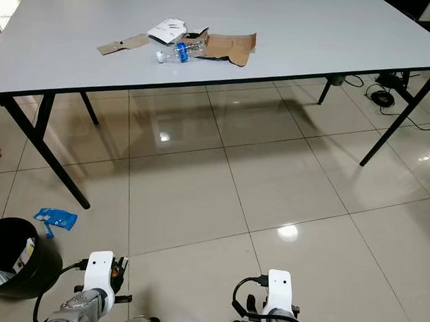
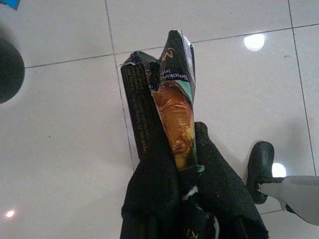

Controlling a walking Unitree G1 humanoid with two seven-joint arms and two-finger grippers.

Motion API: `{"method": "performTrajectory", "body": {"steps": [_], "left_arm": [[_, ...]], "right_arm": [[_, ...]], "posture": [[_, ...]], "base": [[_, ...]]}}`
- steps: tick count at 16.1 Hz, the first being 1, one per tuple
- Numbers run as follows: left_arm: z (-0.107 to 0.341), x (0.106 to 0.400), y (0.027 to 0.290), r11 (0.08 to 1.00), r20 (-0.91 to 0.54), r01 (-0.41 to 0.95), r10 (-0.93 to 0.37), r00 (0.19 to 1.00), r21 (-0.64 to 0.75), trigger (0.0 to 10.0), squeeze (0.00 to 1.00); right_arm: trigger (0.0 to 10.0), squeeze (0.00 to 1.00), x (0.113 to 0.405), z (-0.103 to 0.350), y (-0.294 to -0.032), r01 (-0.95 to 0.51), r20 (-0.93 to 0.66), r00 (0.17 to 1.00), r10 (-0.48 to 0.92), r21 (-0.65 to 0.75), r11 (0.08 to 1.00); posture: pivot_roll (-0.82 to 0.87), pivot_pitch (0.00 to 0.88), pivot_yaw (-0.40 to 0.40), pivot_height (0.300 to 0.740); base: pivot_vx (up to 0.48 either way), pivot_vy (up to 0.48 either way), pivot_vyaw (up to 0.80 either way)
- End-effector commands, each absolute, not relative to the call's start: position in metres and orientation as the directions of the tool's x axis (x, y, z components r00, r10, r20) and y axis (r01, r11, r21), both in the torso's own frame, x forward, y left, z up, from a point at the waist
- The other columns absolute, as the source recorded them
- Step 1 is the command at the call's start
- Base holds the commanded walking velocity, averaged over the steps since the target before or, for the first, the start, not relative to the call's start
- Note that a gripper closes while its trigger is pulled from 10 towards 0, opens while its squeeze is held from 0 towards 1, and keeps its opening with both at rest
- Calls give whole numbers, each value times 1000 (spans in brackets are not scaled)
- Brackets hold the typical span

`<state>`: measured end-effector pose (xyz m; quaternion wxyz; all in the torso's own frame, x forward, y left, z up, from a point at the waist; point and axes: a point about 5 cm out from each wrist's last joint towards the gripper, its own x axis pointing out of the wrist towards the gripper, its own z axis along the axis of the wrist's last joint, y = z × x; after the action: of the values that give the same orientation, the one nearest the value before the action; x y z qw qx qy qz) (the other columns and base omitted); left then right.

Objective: Picking trash to rubbish bin

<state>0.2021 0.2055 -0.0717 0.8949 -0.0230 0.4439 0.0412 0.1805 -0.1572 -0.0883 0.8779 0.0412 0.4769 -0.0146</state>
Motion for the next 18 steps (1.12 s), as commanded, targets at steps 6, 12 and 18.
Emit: {"method": "performTrajectory", "body": {"steps": [6, 12, 18], "left_arm": [[-74, 201, 200, 998, -810, -53, 19, 586, -15, 10000, 0], [-72, 205, 198, 997, -806, -68, 22, 592, -22, 10000, 0], [-71, 207, 199, 997, -806, -75, 32, 591, -15, 10000, 0]], "right_arm": [[10000, 0, 178, -90, -157, 59, -847, 532, 16, 56, 997], [10000, 0, 180, -89, -157, 76, -847, 532, 11, 60, 995], [10000, 0, 181, -88, -154, 79, -843, 537, 19, 73, 994]], "posture": [[-41, 79, -31, 740], [-24, 107, -31, 740], [-19, 127, -28, 740]], "base": [[0, 0, 0], [0, 0, 0], [0, 0, 0]]}}
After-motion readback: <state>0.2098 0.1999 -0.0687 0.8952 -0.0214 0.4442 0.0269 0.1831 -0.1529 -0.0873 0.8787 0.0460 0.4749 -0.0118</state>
